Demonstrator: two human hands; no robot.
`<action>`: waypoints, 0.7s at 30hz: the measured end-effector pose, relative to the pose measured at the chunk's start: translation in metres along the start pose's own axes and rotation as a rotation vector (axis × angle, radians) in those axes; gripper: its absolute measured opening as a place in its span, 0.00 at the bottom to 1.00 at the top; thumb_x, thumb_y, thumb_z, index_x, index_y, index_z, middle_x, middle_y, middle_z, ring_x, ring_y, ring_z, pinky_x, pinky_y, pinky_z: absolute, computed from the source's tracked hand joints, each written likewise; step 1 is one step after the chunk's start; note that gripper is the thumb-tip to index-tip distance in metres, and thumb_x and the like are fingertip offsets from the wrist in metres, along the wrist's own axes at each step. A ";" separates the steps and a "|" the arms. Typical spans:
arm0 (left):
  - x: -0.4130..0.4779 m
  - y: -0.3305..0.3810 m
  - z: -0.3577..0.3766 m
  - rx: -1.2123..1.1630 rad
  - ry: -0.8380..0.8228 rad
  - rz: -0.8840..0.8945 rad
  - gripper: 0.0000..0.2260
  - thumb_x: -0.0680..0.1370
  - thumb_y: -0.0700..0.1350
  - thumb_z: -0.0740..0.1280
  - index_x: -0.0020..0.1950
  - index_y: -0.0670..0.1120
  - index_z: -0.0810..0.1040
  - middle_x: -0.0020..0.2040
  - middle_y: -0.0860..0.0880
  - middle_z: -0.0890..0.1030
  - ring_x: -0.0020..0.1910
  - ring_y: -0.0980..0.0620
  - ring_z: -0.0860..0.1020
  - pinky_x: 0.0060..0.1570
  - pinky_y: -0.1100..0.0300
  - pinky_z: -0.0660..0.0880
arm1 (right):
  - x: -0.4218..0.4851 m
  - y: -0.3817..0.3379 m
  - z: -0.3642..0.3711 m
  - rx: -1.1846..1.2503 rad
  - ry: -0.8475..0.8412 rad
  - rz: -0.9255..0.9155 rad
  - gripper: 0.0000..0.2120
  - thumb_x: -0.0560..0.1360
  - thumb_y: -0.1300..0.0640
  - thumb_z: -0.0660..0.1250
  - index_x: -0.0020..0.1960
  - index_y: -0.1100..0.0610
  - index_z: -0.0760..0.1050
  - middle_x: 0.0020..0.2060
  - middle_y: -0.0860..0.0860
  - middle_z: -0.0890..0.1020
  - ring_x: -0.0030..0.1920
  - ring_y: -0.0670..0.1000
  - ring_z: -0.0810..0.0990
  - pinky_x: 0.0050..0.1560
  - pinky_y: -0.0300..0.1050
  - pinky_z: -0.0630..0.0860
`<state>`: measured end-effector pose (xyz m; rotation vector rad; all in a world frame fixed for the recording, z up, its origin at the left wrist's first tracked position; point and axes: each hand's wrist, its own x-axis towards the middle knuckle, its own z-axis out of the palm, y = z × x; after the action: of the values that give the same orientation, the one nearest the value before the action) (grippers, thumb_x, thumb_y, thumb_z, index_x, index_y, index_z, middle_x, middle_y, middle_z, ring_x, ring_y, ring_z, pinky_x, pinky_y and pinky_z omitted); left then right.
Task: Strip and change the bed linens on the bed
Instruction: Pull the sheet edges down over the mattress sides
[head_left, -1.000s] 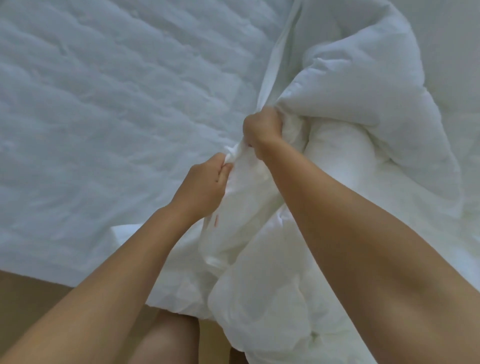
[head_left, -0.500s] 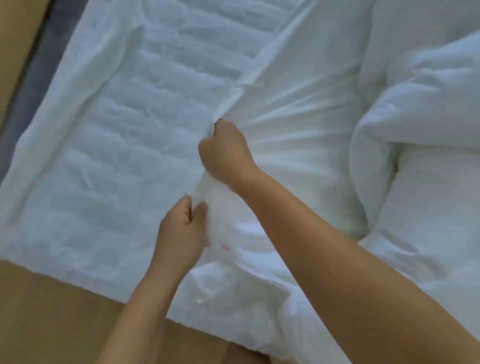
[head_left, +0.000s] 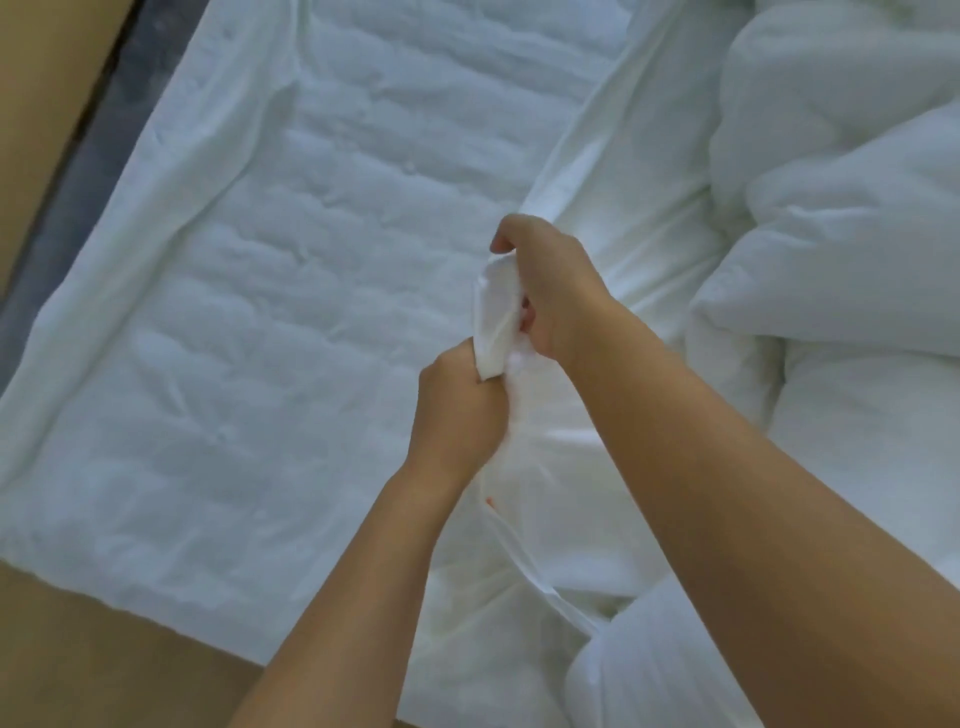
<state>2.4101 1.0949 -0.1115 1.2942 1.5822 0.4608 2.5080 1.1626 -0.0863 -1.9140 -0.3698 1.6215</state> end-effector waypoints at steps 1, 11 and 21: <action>-0.003 0.002 -0.002 0.032 -0.019 0.026 0.14 0.73 0.40 0.58 0.27 0.50 0.65 0.22 0.60 0.72 0.23 0.60 0.69 0.22 0.69 0.62 | 0.005 -0.003 0.000 -0.015 -0.009 0.046 0.09 0.72 0.52 0.66 0.45 0.57 0.70 0.30 0.50 0.69 0.28 0.49 0.69 0.28 0.37 0.66; -0.029 0.026 -0.136 0.045 0.463 0.039 0.06 0.64 0.43 0.55 0.27 0.44 0.66 0.21 0.54 0.69 0.21 0.60 0.68 0.19 0.71 0.60 | -0.035 -0.115 0.124 -0.114 -0.320 -0.620 0.19 0.79 0.64 0.56 0.30 0.55 0.59 0.23 0.47 0.63 0.18 0.42 0.62 0.17 0.33 0.58; 0.113 -0.137 -0.106 0.175 0.205 -0.472 0.08 0.69 0.38 0.63 0.29 0.43 0.70 0.28 0.47 0.72 0.32 0.44 0.71 0.33 0.58 0.66 | 0.109 -0.022 0.200 -0.467 -0.319 -0.318 0.08 0.80 0.56 0.58 0.48 0.59 0.72 0.41 0.53 0.72 0.44 0.52 0.71 0.42 0.42 0.68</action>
<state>2.2573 1.1770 -0.2238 0.9728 2.0666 0.1632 2.3425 1.2937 -0.1756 -1.7804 -1.2111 1.7212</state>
